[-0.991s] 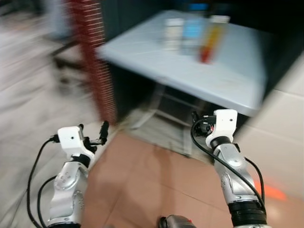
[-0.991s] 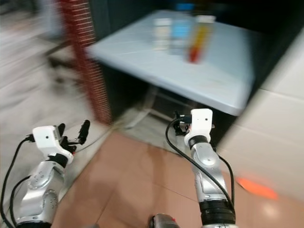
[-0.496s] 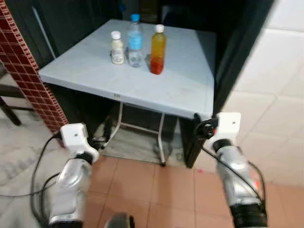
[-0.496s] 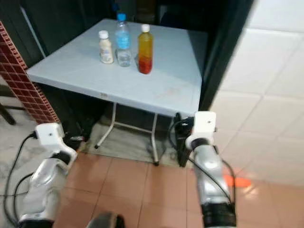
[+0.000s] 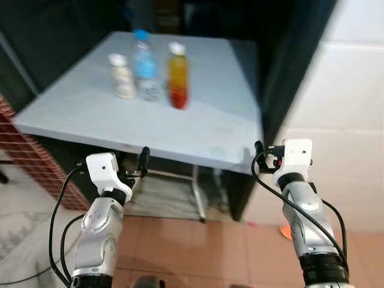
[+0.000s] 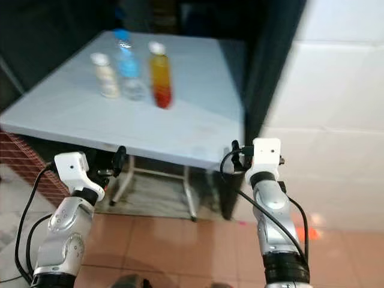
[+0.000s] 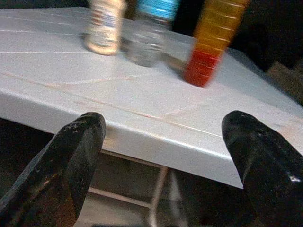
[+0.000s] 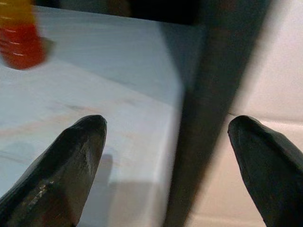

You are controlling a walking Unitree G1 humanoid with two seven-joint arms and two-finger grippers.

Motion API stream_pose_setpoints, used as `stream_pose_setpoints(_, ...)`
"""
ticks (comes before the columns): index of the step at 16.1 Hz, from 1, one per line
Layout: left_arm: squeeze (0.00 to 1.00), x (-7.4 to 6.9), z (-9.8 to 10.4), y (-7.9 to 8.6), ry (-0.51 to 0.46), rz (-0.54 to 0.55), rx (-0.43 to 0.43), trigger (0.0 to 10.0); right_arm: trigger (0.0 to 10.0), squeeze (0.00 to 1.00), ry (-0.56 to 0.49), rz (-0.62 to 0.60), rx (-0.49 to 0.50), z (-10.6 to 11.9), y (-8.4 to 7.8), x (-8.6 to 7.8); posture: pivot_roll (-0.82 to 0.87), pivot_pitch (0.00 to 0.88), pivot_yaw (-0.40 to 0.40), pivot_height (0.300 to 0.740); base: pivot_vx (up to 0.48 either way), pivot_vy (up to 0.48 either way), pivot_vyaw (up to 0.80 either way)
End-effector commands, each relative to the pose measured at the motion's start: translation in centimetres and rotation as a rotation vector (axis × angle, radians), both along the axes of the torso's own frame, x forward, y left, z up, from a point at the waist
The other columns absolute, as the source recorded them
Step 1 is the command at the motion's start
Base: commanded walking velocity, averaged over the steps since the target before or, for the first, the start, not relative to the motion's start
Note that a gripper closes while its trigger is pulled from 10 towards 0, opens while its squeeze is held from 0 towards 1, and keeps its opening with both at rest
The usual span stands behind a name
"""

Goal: Restocking fridge

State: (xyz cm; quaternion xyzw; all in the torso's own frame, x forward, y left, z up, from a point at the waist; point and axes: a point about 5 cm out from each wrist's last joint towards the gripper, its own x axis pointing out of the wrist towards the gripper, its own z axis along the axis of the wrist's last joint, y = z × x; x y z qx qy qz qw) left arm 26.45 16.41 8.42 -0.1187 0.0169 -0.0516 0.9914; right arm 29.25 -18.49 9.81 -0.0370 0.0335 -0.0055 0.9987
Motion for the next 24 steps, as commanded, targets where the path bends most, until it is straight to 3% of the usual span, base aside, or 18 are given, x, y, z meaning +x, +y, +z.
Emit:
stream_pose_setpoints(1, 0.0, -0.4, 0.1, 1.4, -0.003, 0.035, 0.033, 10.0, 10.0, 0.0, -0.028, 0.039, 0.018, 0.5, 1.0, 0.1, 0.02, 0.004, -0.009, 0.74, 0.277, 0.39, 0.0)
stream_pose_setpoints(4, 0.0, -0.7, 0.5, 1.4, -0.018, 0.027, 0.113, 10.0, 10.0, 0.0, -0.026, 0.039, -0.021, 0.7, 0.5, -0.2, 0.02, 0.0, -0.012, 0.74, 0.165, 0.422, 0.0)
stream_pose_setpoints(6, 0.0, -0.6, 1.3, 0.9, -0.064, -0.006, 0.154, 10.0, 10.0, 0.0, -0.019, -0.003, -0.137, 0.5, 0.0, 0.5, 0.04, 0.0, 0.004, 0.74, 0.0, 0.456, 0.0)
stream_pose_setpoints(8, 0.0, -0.8, 1.8, 0.7, -0.073, -0.042, 0.156, 10.0, 10.0, 0.0, -0.076, 0.066, -0.191, 1.2, 0.6, 0.8, 0.04, 0.003, 0.023, 0.74, 0.0, 0.414, 0.0)
stream_pose_setpoints(9, 0.0, -1.0, 2.3, 0.6, -0.116, -0.11, 0.235, 10.0, 10.0, 0.0, -0.074, 0.052, -0.235, 1.8, 0.5, 1.1, 0.03, 0.008, 0.041, 0.74, 0.0, 0.0, 0.0)
stream_pose_setpoints(10, 0.0, -0.9, 2.3, 0.7, -0.114, -0.114, 0.244, 10.0, 10.0, 0.0, -0.07, 0.068, -0.25, 1.9, 0.6, 1.2, 0.03, 0.013, 0.047, 0.74, 0.0, 0.0, 0.0)
stream_pose_setpoints(11, 0.0, -0.7, 2.6, 0.6, -0.12, -0.13, 0.248, 10.0, 10.0, 0.0, -0.07, 0.219, -0.176, 2.4, 1.1, 0.6, 0.02, 0.023, 0.048, 0.74, 0.0, 0.0, 0.0)
stream_pose_setpoints(12, 0.0, -0.8, 2.4, 0.8, -0.087, -0.113, 0.21, 10.0, 10.0, 0.0, -0.062, 0.264, -0.121, 2.4, 1.3, -0.2, 0.02, 0.028, 0.043, 0.74, 0.0, 0.0, 0.0)
stream_pose_setpoints(14, 0.0, -1.8, 1.2, 2.0, -0.034, -0.092, 0.227, 10.0, 10.0, 0.0, -0.124, 0.321, -0.165, 3.1, 1.9, -0.9, 0.01, 0.033, 0.035, 0.74, 0.0, 0.0, 0.0)
stream_pose_setpoints(17, 0.0, -3.6, 0.9, 1.8, -0.038, -0.125, 0.272, 10.0, 10.0, 0.0, -0.148, 0.126, -0.162, 3.8, 0.9, -0.2, 0.02, 0.025, 0.007, 0.74, 0.0, 0.0, 0.0)
stream_pose_setpoints(19, 0.0, -3.5, 1.3, 2.3, -0.048, -0.054, 0.251, 10.0, 10.0, 0.0, -0.155, -0.043, -0.054, 3.4, -0.1, -1.3, 0.02, 0.019, 0.005, 0.74, 0.0, 0.0, 0.0)
stream_pose_setpoints(20, 0.0, -3.6, 1.1, 2.6, -0.058, -0.021, 0.298, 10.0, 10.0, 0.0, -0.155, -0.081, -0.081, 3.2, -0.7, -1.6, 0.02, 0.013, -0.001, 0.74, 0.0, 0.0, 0.0)
stream_pose_setpoints(22, 0.0, -3.3, 1.4, 2.2, -0.082, 0.006, 0.279, 10.0, 10.0, 0.0, -0.129, -0.076, -0.036, 2.6, -1.5, -2.4, 0.02, 0.006, -0.006, 0.74, 0.0, 0.0, 0.0)
stream_pose_setpoints(24, 0.0, -2.8, 1.4, 2.5, -0.079, 0.062, 0.29, 10.0, 10.0, 0.0, -0.134, -0.077, -0.06, 2.8, -1.6, -2.4, 0.02, 0.006, -0.009, 0.74, 0.0, 0.0, 0.0)
